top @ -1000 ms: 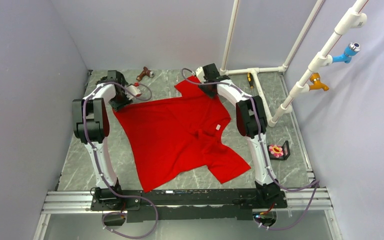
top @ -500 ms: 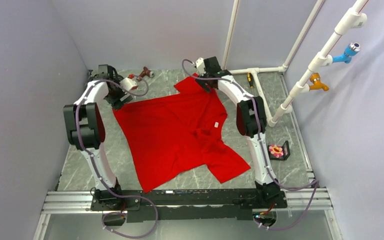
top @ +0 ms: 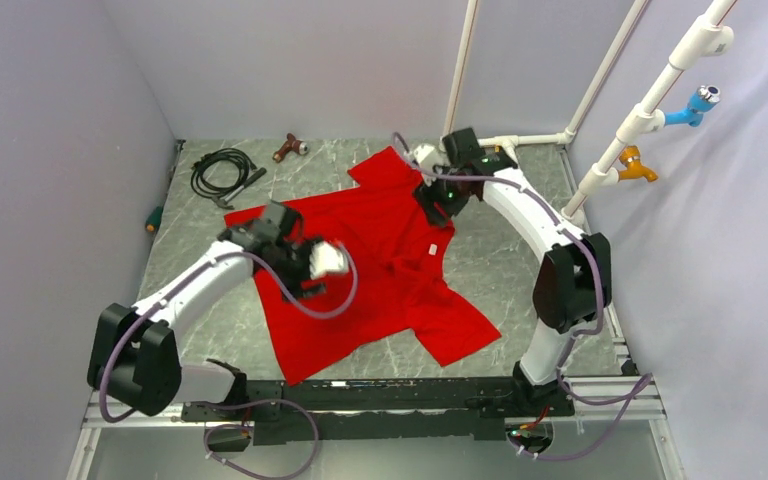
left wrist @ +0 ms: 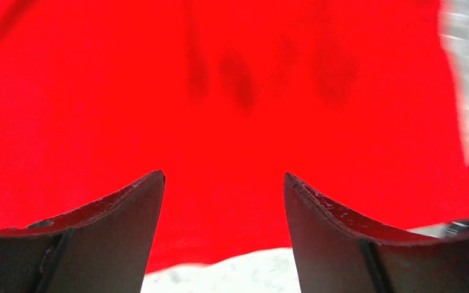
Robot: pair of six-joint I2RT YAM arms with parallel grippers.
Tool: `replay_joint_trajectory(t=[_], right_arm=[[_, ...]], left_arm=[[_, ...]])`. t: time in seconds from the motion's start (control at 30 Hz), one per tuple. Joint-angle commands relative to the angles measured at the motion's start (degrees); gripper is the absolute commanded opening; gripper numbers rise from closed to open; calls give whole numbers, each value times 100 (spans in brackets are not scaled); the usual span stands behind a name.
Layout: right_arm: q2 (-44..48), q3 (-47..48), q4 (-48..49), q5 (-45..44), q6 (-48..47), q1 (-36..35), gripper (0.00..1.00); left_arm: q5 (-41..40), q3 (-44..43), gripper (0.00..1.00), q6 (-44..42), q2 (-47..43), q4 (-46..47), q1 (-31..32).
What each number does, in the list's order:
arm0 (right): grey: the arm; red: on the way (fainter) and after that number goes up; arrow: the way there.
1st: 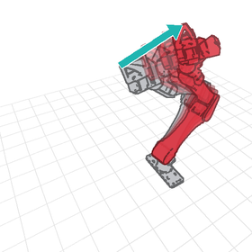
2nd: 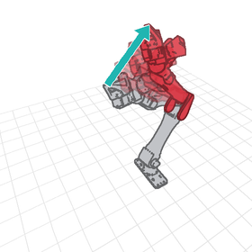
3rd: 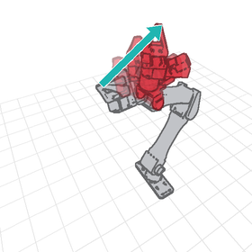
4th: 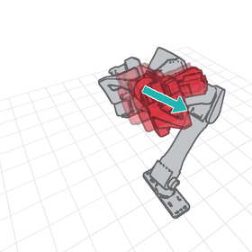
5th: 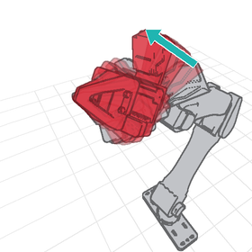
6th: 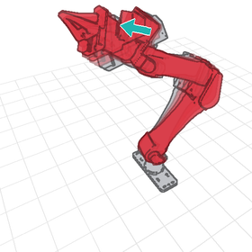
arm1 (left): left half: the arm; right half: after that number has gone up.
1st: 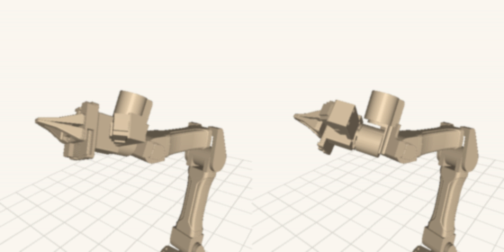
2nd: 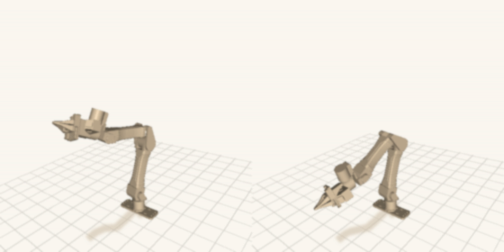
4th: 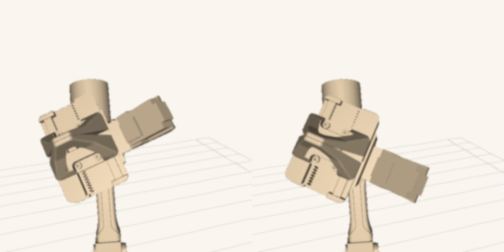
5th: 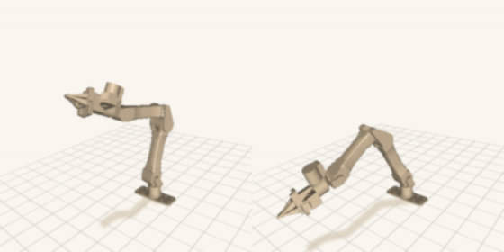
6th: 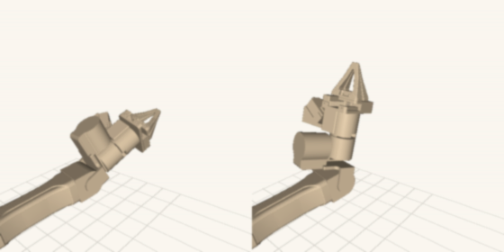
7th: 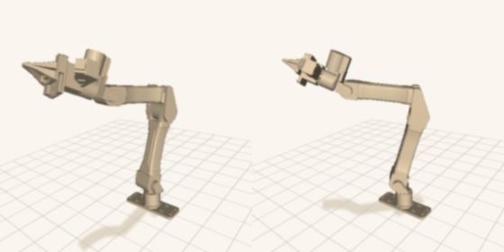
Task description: Remove the brooch from the garment
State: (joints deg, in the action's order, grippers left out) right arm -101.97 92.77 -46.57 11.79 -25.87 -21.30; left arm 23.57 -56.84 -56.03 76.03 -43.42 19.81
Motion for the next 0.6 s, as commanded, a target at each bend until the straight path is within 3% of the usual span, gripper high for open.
replay_joint_trajectory(t=[0.0,0.17,0.57], right_arm=[[-66,-859,-645,964,41,-173,56],[-270,-1337,-420,895,150,-254,46],[-905,-1666,137,2,59,-265,44]], left_arm=[[39,681,73,120,-246,-283,1102],[-523,1090,64,304,-87,-197,2221],[-1294,1646,54,-190,471,-316,2624]])
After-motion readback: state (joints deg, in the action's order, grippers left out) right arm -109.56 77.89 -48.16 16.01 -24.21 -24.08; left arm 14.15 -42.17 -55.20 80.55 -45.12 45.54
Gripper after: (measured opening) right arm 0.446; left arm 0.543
